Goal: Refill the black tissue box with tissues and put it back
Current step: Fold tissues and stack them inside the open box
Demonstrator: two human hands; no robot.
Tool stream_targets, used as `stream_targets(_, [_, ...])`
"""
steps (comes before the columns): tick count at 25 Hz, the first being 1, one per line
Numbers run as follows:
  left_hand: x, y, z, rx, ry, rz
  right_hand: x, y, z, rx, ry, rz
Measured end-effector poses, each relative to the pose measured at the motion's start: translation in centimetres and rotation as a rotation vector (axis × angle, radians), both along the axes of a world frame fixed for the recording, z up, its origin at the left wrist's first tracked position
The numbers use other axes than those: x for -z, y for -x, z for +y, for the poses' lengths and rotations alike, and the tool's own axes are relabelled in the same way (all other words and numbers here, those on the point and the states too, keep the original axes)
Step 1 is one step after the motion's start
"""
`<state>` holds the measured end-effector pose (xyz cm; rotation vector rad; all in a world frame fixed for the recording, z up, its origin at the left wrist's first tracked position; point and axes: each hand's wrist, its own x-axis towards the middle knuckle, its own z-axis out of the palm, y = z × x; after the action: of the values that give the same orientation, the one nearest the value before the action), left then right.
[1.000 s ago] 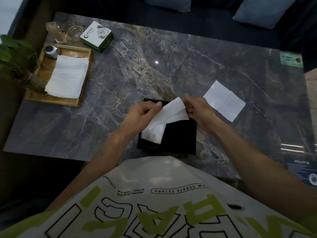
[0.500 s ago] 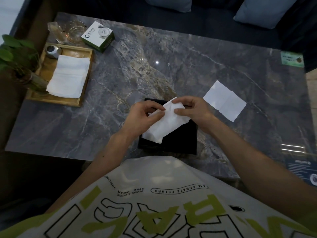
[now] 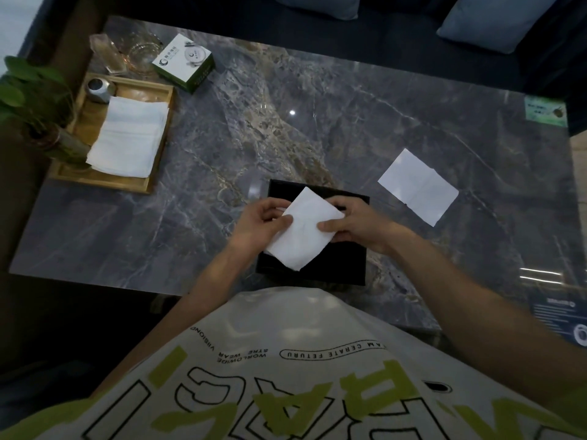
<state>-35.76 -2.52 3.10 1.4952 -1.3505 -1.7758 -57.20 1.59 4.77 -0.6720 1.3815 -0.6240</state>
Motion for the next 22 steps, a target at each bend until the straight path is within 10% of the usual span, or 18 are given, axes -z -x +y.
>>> stream_targets(8, [2.2,-0.7,1.3,-0.048,0.010,-0.234,2.9,-1.8,0.7,0.065,-0.080,0.033])
stream_targets(22, [2.3,0.4,1.3,0.364,0.193,-0.590,4.6,-4.6,-0.6,-0.178,0.274,0.639])
